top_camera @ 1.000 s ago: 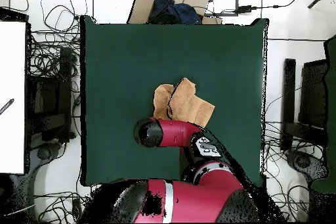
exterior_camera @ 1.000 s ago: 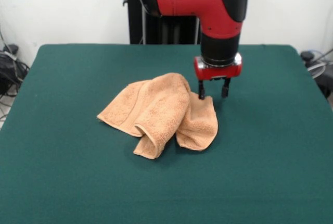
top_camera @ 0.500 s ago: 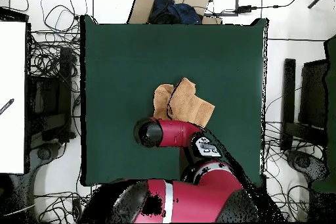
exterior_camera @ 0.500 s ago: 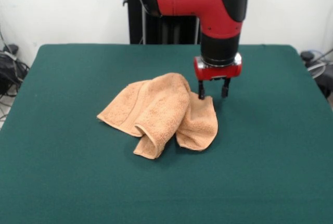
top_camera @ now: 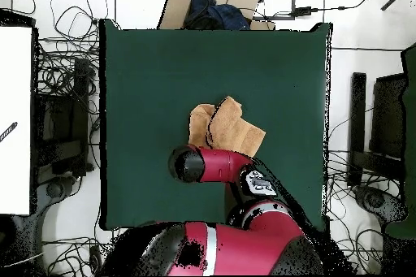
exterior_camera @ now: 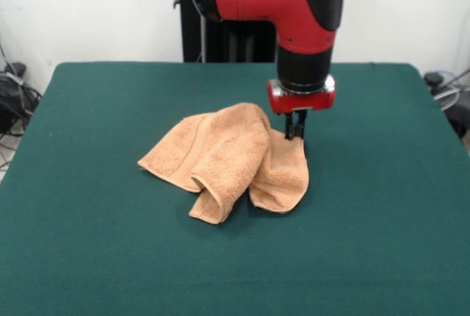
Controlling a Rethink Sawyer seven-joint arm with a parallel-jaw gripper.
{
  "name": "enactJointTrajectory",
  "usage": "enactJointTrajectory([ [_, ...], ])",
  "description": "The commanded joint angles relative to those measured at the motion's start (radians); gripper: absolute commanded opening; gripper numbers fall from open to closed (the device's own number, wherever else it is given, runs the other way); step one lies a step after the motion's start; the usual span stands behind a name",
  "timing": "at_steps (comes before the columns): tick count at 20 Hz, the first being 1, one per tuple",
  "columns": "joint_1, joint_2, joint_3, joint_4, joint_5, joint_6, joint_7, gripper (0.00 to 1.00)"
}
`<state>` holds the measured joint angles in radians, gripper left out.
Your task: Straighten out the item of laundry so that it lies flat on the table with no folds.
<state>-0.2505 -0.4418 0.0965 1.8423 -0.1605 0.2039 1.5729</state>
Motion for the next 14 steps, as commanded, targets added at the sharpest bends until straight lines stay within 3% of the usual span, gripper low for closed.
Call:
enactJointTrajectory([
  [1, -0.007, 0.021, 0.010, -0.003, 0.015, -0.083, 0.189, 0.00],
  [14, -0.005, 0.012, 0.009, -0.004, 0.017, -0.061, 0.184, 0.00],
])
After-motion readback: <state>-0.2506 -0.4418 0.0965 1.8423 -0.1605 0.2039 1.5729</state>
